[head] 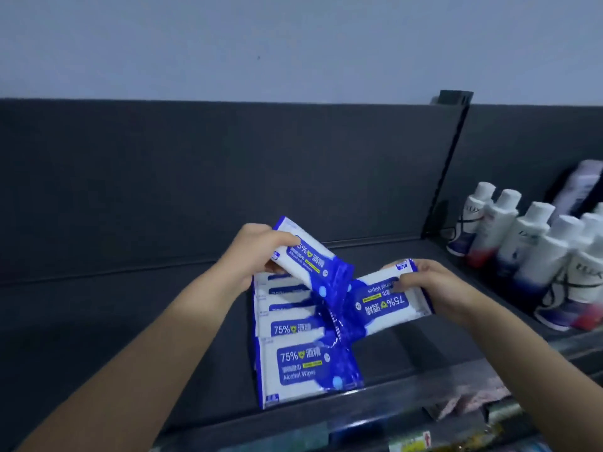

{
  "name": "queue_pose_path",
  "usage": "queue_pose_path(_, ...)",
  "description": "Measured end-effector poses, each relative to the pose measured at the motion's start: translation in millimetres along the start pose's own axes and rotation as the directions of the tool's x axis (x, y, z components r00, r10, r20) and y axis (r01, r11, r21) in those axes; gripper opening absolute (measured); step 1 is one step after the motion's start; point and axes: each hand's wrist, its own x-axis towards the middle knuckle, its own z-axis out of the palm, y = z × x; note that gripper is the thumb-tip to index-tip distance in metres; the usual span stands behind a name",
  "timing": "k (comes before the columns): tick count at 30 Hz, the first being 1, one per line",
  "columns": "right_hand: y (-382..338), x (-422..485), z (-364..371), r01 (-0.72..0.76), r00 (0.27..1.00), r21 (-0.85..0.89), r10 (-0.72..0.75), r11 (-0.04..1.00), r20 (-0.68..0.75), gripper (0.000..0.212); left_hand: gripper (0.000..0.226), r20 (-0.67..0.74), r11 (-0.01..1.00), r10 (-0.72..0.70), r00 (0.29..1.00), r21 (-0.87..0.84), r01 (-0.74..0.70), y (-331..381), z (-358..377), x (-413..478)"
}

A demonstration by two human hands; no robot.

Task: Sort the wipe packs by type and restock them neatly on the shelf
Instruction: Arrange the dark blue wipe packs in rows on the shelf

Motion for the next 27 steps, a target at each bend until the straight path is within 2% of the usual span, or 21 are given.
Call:
queue_pose_path(2,-4,14,-13,0.01,1.0,-0.007,-0.01,1.0,-0.022,0.038,0.014,0.016,0.999,0.037,0.999,0.026,-0.037,4,17,28)
queue_pose_path(4,-8,25,-26,0.023,0.999,0.035,-0.021,0.999,-0.037,0.033,0.014,0.025,0.999,0.037,0.999,-0.033,-0.036,6,38,51)
queue_pose_path(6,-9,38,-41,0.02,0.998,0.078,-0.016,0.997,-0.062,0.034,0.024,0.043,0.997,0.02,0.999,-0.069,-0.017,5,60,71)
queue_pose_path(9,-6,59,-62,-0.004,0.996,0.065,0.01,0.998,-0.09,0.037,0.033,0.049,1.0,0.0,0.999,-0.023,0.001,-4,86,98)
queue_pose_path(15,0,104,-104,-0.042,0.995,-0.085,0.034,0.995,-0.094,0.032,0.029,-0.125,0.999,0.004,0.992,0.047,0.001,-24,115,139)
queue_pose_path(18,-3,116,-113,-0.019,1.0,-0.08,0.019,0.997,-0.01,0.02,0.024,-0.177,0.995,-0.016,0.984,0.091,0.032,-36,119,152)
queue_pose_path(20,-6,125,-110,0.01,0.998,-0.08,-0.005,0.997,0.057,0.015,0.022,-0.155,0.987,-0.05,0.987,0.143,0.073,-42,119,158)
queue_pose_path(22,-4,141,-100,0.041,0.998,-0.091,-0.036,0.995,0.053,0.016,0.022,-0.121,0.965,-0.027,0.992,0.254,0.057,-44,119,162)
queue_pose_path(25,7,162,-84,0.084,0.994,-0.123,-0.092,0.989,-0.059,0.016,0.022,-0.07,0.81,0.148,0.986,0.581,-0.081,-41,115,162)
queue_pose_path(27,17,171,-80,0.084,0.993,-0.095,-0.091,0.992,-0.08,0.019,0.029,-0.052,0.733,0.219,0.974,0.668,-0.129,-41,112,164)
